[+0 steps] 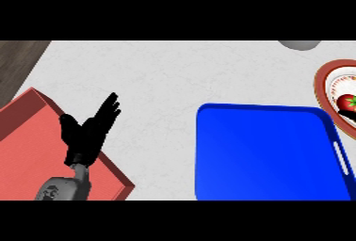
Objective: Pick the tomato from the tray and place it in the plate
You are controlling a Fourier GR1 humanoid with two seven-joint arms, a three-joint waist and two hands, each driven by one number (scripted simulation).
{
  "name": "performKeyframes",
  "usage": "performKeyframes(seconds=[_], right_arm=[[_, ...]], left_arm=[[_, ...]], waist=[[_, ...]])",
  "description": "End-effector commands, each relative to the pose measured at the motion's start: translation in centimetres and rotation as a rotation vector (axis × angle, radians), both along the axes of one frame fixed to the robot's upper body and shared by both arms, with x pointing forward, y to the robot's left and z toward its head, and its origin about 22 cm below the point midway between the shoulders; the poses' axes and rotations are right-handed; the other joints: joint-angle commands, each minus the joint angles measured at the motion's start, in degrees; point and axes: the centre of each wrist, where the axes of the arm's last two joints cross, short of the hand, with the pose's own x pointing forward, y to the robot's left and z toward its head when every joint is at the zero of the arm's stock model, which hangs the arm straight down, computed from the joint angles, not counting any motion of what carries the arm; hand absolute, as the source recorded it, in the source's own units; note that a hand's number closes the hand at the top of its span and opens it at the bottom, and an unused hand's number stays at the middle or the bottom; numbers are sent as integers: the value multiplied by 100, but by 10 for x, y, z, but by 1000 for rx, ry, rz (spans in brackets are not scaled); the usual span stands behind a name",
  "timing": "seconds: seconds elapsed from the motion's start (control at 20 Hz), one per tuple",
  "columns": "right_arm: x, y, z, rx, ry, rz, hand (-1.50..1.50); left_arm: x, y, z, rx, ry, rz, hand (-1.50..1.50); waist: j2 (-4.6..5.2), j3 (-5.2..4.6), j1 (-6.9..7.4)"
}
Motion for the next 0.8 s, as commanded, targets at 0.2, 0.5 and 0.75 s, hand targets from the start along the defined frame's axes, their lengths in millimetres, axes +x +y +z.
performKeyframes(seconds=[0.2, 0.5, 0.75], right_arm=[[5, -1, 2, 257, -207, 59, -150], [-15, -32, 15, 417, -205, 17, -150], [-44, -64, 29, 476, -145, 148, -150]], left_arm=[[-10, -2, -26, -38, 119, 28, 0], [-24, 9, -37, -24, 144, 39, 0], [-21, 12, -33, -16, 126, 59, 0]], waist=[[44, -57, -176], [32, -65, -200], [29, -57, -282]])
